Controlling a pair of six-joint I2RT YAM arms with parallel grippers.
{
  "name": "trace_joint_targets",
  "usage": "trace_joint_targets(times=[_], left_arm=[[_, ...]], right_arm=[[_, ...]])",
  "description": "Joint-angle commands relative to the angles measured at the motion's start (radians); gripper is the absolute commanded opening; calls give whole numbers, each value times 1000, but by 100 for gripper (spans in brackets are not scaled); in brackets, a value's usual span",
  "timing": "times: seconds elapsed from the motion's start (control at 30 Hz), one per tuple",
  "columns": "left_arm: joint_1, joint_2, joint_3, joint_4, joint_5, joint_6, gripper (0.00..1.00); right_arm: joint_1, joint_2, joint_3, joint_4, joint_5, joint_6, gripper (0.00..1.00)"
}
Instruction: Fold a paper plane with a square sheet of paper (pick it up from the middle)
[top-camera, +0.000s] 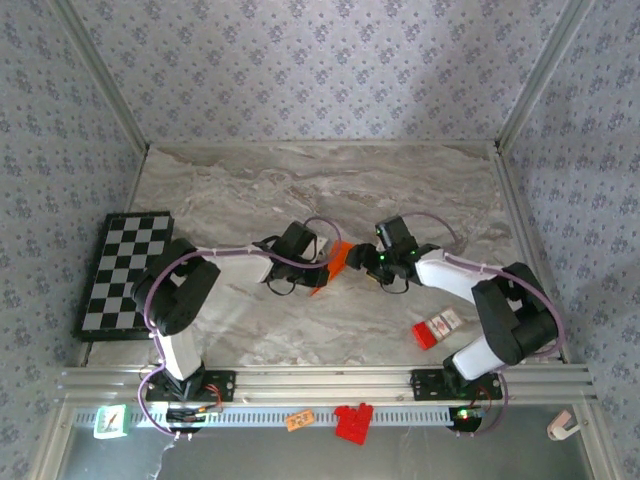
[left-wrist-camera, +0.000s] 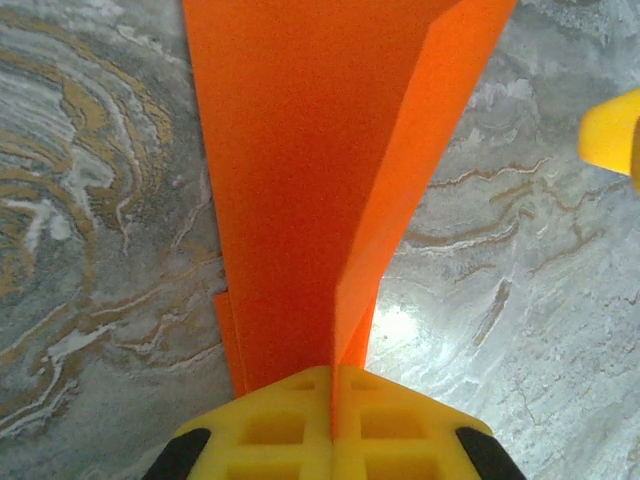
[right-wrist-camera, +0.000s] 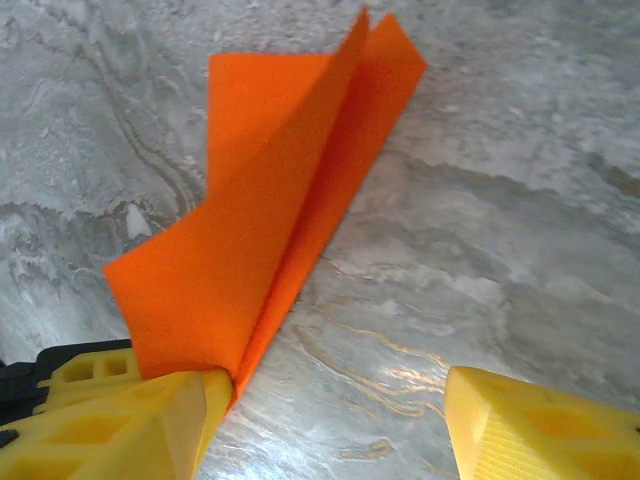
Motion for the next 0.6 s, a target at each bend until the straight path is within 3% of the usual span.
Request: trace_joint_targets(times=[0.0,0.57], left_arm=[[5,8,32,-42,55,-13,0],[18,49,45,-51,94,-13,4]], right_arm=[[3,40,39,27,-48,-78,65],[32,178,135,-28,-39,-127,65]])
